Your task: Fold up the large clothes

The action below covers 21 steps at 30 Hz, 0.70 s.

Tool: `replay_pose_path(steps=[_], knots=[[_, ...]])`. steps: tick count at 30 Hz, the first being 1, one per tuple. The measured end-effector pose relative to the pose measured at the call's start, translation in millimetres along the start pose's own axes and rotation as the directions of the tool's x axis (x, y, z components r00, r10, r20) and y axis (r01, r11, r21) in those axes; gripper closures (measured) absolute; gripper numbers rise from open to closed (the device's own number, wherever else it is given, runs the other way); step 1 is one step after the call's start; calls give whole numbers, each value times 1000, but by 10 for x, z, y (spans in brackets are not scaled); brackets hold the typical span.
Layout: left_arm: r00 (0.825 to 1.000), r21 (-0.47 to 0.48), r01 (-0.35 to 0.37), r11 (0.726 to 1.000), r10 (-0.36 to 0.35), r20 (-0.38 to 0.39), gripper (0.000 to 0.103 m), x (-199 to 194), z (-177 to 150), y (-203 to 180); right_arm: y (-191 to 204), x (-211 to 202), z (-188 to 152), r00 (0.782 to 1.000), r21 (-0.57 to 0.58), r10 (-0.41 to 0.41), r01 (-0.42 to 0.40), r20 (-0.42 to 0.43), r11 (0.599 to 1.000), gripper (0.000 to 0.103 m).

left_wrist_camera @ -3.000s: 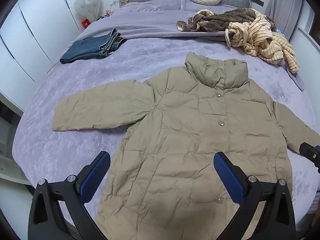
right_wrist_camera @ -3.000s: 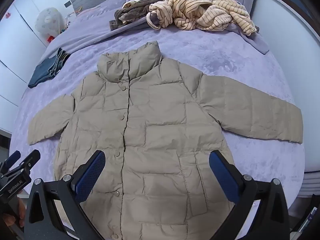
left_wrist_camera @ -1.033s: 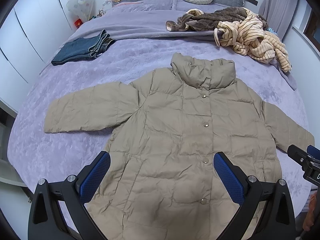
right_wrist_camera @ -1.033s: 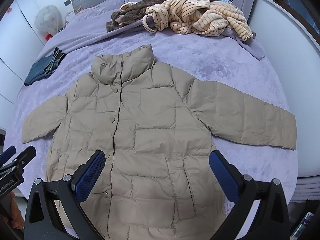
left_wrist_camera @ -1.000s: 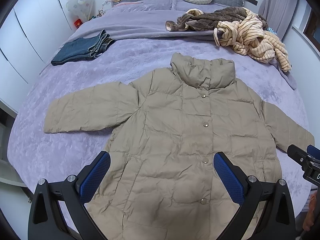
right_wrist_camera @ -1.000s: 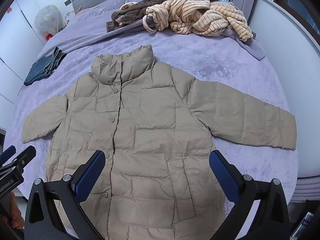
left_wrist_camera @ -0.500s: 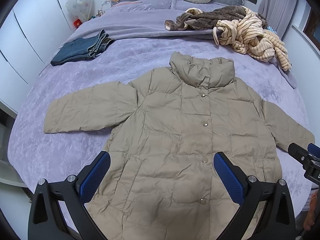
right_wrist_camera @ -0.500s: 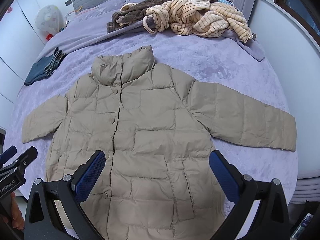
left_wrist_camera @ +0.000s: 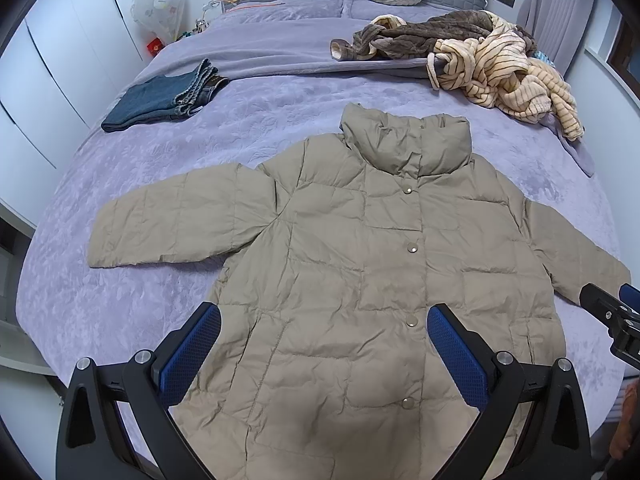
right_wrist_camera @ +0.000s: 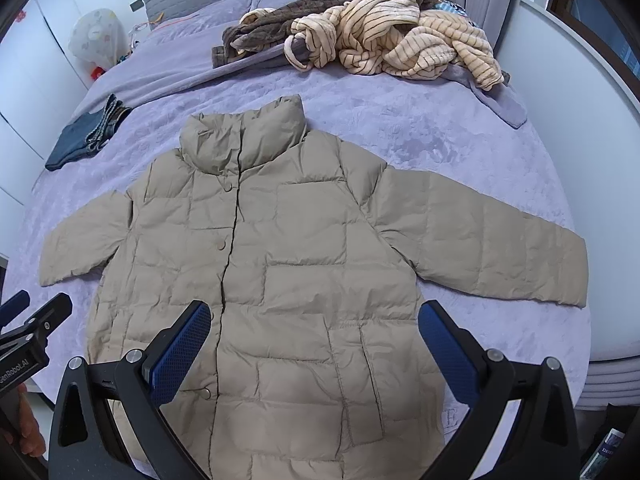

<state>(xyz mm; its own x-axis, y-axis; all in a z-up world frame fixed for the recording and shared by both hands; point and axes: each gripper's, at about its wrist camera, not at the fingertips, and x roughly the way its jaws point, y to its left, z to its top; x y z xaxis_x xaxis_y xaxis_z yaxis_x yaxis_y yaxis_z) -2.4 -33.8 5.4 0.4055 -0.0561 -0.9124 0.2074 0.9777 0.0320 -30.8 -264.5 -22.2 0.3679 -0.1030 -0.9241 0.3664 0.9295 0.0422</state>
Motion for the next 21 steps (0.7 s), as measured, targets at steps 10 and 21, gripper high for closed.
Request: replay_pose_path(steps=[10, 21], knots=[[1000, 0, 0, 1000, 0, -1, 0, 6, 9, 3, 8, -3, 1, 1000, -2, -1, 1, 1, 1000, 0], [1000, -1, -2, 1000, 2, 0, 0, 13, 14, 20, 17, -5, 2, 1000, 1, -1, 1, 1, 1000, 0]])
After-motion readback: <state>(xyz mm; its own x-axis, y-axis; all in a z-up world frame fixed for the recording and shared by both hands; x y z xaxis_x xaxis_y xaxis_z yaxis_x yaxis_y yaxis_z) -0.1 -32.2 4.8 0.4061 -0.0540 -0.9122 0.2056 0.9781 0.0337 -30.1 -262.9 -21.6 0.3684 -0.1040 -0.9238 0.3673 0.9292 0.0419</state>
